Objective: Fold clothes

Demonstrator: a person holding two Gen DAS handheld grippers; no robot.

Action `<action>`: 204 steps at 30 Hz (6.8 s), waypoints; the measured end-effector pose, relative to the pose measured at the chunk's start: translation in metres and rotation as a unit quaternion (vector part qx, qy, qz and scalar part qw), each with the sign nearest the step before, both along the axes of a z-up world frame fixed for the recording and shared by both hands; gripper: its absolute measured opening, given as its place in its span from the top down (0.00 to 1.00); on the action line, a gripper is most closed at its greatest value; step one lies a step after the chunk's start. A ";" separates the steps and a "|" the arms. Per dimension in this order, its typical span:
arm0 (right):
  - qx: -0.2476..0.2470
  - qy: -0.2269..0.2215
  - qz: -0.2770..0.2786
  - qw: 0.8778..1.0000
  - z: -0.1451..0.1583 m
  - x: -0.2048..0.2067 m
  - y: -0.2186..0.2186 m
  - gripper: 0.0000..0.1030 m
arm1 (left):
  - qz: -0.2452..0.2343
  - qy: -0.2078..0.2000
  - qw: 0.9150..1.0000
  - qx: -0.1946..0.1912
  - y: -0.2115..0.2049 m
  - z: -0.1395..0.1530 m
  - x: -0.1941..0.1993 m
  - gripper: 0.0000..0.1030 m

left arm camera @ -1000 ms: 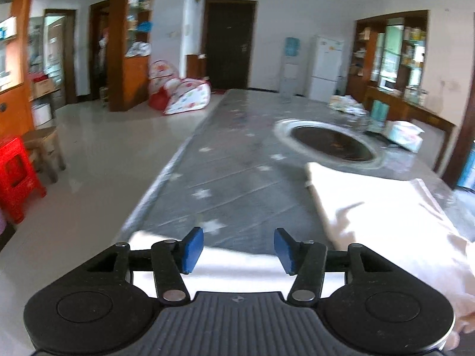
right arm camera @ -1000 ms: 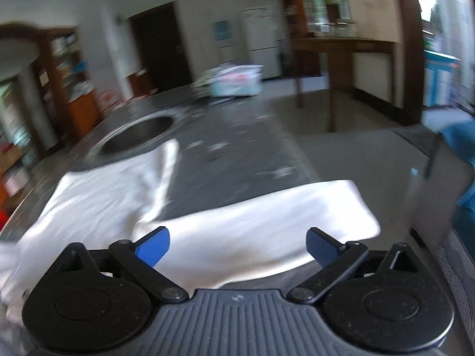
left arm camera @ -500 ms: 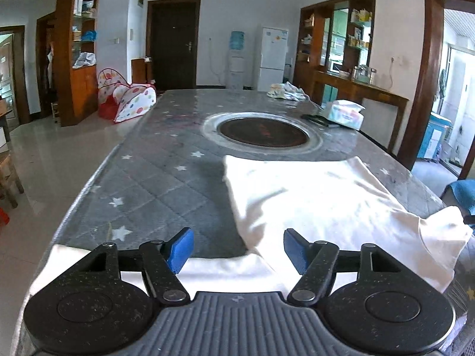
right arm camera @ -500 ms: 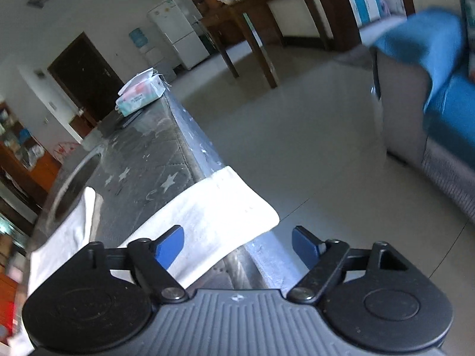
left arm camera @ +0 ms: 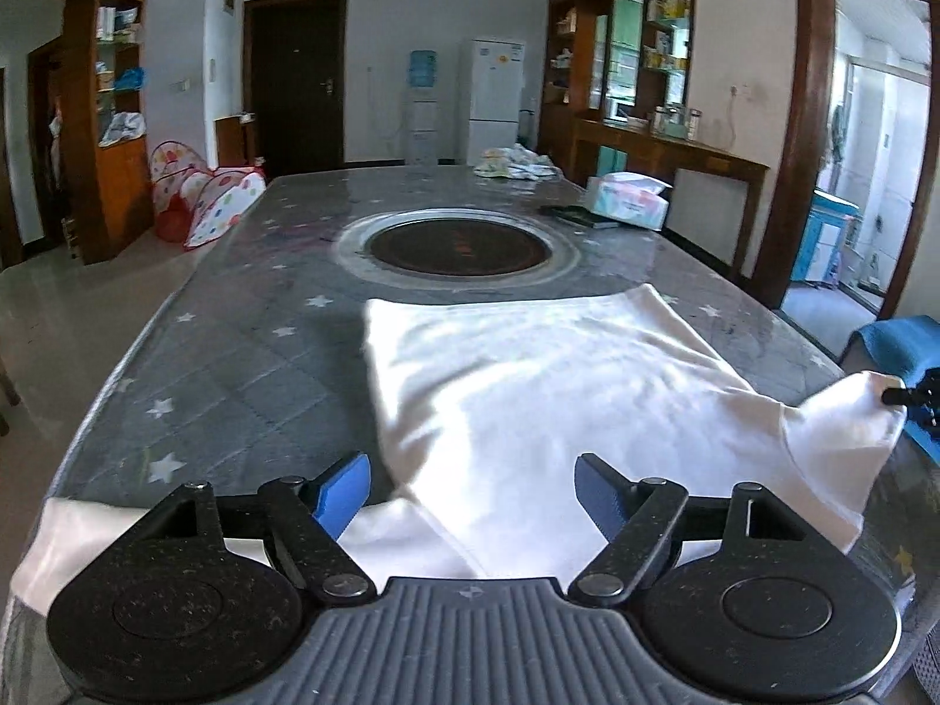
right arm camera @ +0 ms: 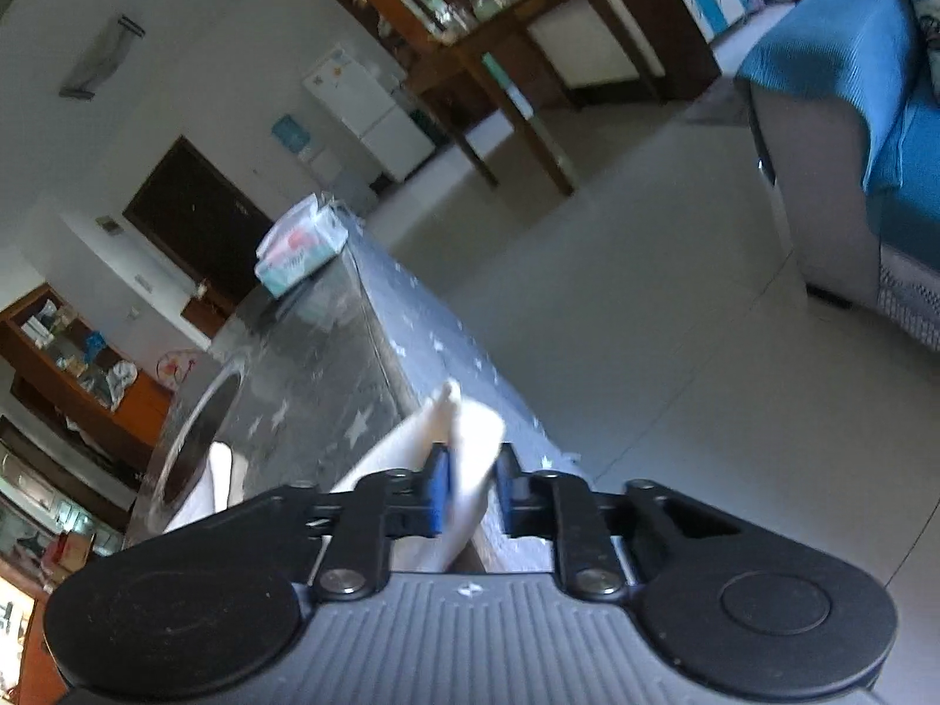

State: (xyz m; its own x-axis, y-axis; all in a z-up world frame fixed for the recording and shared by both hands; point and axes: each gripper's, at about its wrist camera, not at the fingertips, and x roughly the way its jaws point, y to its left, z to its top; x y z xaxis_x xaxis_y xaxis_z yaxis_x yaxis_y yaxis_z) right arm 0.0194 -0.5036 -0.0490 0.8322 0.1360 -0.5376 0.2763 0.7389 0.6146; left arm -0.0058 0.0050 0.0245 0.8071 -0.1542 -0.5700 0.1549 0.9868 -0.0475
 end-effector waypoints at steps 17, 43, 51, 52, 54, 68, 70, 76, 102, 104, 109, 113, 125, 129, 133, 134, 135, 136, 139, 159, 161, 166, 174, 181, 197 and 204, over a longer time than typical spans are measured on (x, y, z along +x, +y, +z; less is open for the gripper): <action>-0.010 -0.129 0.118 0.985 0.093 0.013 0.056 0.95 | -0.160 -0.001 0.987 0.016 -0.098 -0.010 0.012 0.24; -0.063 -0.171 0.329 0.926 0.169 0.022 0.209 0.95 | -0.079 -0.031 0.996 0.009 -0.029 -0.005 -0.014 0.22; -0.101 -0.112 0.419 0.895 0.139 0.023 0.280 0.95 | 0.011 -0.012 0.999 -0.029 0.031 -0.011 -0.026 0.21; -0.104 -0.102 0.428 0.892 0.133 0.022 0.287 0.95 | 0.016 -0.010 0.999 -0.030 0.034 -0.012 -0.027 0.21; -0.114 -0.081 0.447 0.884 0.121 0.015 0.303 0.94 | 0.022 -0.007 0.999 -0.031 0.037 -0.014 -0.030 0.21; -0.160 -0.042 0.478 0.863 0.090 -0.001 0.295 0.68 | 0.024 -0.012 0.999 -0.037 0.040 -0.012 -0.031 0.20; -0.182 -0.028 0.467 0.865 0.082 -0.002 0.282 0.68 | 0.019 -0.015 0.999 -0.039 0.037 -0.010 -0.030 0.20; -0.215 0.006 0.434 0.875 0.054 -0.011 0.247 0.70 | -0.031 -0.021 0.998 -0.054 0.016 -0.006 -0.023 0.23; -0.249 -0.043 0.429 0.867 0.051 0.014 0.272 0.66 | -0.062 0.008 0.997 -0.035 0.000 -0.031 -0.032 0.90; -0.264 -0.050 0.444 0.855 0.051 0.011 0.285 0.62 | -0.059 0.003 0.998 -0.034 0.001 -0.029 -0.035 0.90; -0.297 -0.069 0.482 0.821 0.049 0.004 0.325 0.62 | -0.034 0.012 0.999 -0.039 0.016 -0.030 -0.041 0.90; -0.322 -0.087 0.506 0.796 0.046 -0.004 0.358 0.61 | 0.001 0.018 0.999 -0.047 0.035 -0.031 -0.047 0.88; -0.333 -0.117 0.529 0.771 0.050 -0.014 0.397 0.61 | 0.198 -0.003 0.978 -0.070 0.124 -0.023 -0.063 0.59; -0.319 -0.125 0.526 0.778 0.060 -0.017 0.388 0.61 | 0.257 -0.005 0.963 -0.077 0.151 -0.025 -0.066 0.59; -0.320 -0.113 0.539 0.771 0.055 -0.020 0.390 0.61 | 0.309 -0.006 0.948 -0.073 0.170 -0.028 -0.064 0.53; -0.321 -0.111 0.541 0.769 0.054 -0.021 0.391 0.61 | 0.320 -0.006 0.945 -0.071 0.174 -0.029 -0.064 0.52; -0.321 -0.110 0.542 0.769 0.053 -0.022 0.391 0.60 | 0.328 -0.006 0.942 -0.069 0.177 -0.030 -0.063 0.51; -0.317 -0.112 0.541 0.771 0.054 -0.023 0.389 0.60 | 0.335 -0.005 0.940 -0.068 0.179 -0.031 -0.062 0.50; -0.312 -0.119 0.538 0.774 0.059 -0.026 0.387 0.58 | 0.343 0.000 0.937 -0.062 0.186 -0.034 -0.057 0.49; -0.269 -0.130 0.460 0.836 0.079 -0.031 0.328 0.57 | 0.165 -0.054 0.971 -0.165 0.119 0.037 -0.041 0.93; -0.263 -0.126 0.446 0.846 0.079 -0.030 0.317 0.57 | 0.119 -0.056 0.975 -0.177 0.098 0.047 -0.035 0.94; -0.253 -0.125 0.409 0.868 0.080 -0.028 0.291 0.57 | 0.020 -0.048 0.975 -0.218 0.042 0.060 -0.013 0.94; -0.226 -0.100 0.349 0.904 0.073 -0.023 0.244 0.57 | -0.077 -0.022 0.967 -0.241 -0.025 0.046 0.015 0.94; -0.197 -0.077 0.329 0.920 0.066 -0.019 0.221 0.57 | -0.111 0.006 0.972 -0.208 -0.046 0.028 0.018 0.91; -0.172 -0.039 0.446 0.878 0.040 0.016 0.308 0.61 | 0.046 -0.019 0.996 -0.075 0.063 0.005 -0.050 0.59; -0.209 -0.039 0.450 0.867 0.041 0.016 0.330 0.91 | 0.064 0.002 0.995 -0.071 0.077 -0.014 -0.063 0.53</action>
